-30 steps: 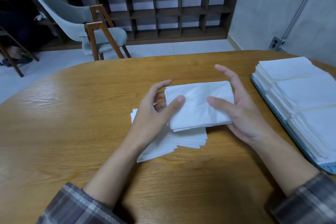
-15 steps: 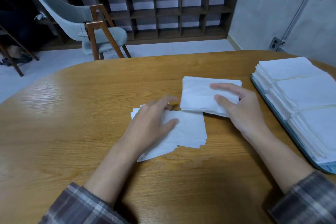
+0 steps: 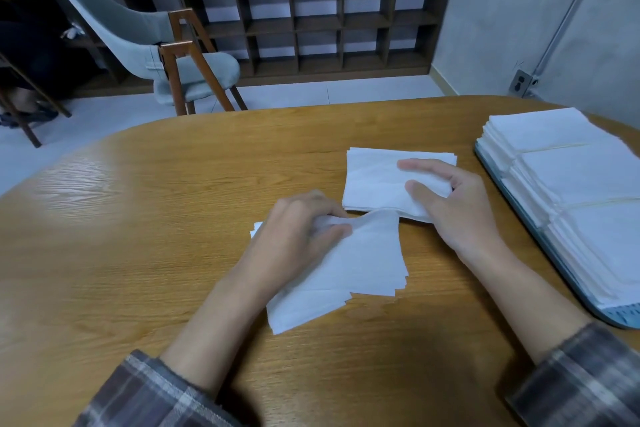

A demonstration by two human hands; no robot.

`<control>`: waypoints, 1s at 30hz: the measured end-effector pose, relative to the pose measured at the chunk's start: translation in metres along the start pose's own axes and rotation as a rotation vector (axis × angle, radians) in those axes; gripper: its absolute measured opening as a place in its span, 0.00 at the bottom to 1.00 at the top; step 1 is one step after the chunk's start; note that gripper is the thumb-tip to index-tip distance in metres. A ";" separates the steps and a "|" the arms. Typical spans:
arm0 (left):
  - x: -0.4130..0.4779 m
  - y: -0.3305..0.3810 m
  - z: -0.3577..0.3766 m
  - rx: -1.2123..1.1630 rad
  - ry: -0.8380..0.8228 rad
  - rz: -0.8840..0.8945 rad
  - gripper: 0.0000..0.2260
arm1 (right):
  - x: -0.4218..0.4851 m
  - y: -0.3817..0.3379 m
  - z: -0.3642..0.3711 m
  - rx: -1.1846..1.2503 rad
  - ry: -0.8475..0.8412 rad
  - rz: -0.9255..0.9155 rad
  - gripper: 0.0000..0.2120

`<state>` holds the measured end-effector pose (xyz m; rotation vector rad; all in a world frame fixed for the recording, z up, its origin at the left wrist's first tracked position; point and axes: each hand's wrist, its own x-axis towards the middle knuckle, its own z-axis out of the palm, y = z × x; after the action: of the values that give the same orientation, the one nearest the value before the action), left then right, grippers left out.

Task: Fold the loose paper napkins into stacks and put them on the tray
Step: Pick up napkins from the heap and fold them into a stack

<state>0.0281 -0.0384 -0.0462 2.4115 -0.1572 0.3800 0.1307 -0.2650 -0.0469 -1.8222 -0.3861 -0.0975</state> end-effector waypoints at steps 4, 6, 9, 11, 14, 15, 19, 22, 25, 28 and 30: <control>0.002 0.009 -0.009 -0.187 0.046 -0.073 0.02 | -0.001 -0.003 -0.001 0.046 -0.015 -0.012 0.12; 0.004 0.012 -0.014 -0.337 0.037 -0.151 0.01 | 0.000 -0.006 -0.001 0.095 -0.039 -0.014 0.08; 0.005 0.013 -0.017 -0.517 0.085 -0.178 0.04 | -0.004 -0.011 0.000 0.284 -0.195 0.049 0.15; 0.005 0.013 -0.018 -0.566 0.119 -0.179 0.06 | -0.009 -0.014 0.002 0.351 -0.325 0.078 0.21; 0.004 0.015 -0.016 -0.581 0.131 -0.188 0.08 | -0.016 -0.020 0.007 0.312 -0.404 0.057 0.15; 0.004 0.016 -0.015 -0.574 0.135 -0.191 0.08 | -0.017 -0.021 0.009 0.298 -0.400 0.056 0.13; 0.004 0.016 -0.013 -0.511 0.158 -0.197 0.11 | -0.021 -0.023 0.012 0.280 -0.387 0.078 0.09; 0.004 0.017 -0.012 -0.512 0.164 -0.220 0.12 | -0.022 -0.025 0.013 0.294 -0.415 0.084 0.10; 0.005 0.017 -0.012 -0.518 0.170 -0.219 0.12 | -0.023 -0.028 0.014 0.284 -0.426 0.054 0.12; 0.004 0.018 -0.011 -0.485 0.181 -0.230 0.12 | -0.023 -0.031 0.015 0.256 -0.414 0.022 0.15; 0.002 0.016 -0.008 -0.420 0.240 -0.229 0.12 | -0.022 -0.028 0.015 0.255 -0.389 0.003 0.20</control>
<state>0.0248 -0.0455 -0.0296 1.9278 0.1345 0.4738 0.0995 -0.2490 -0.0310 -1.5851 -0.6384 0.3011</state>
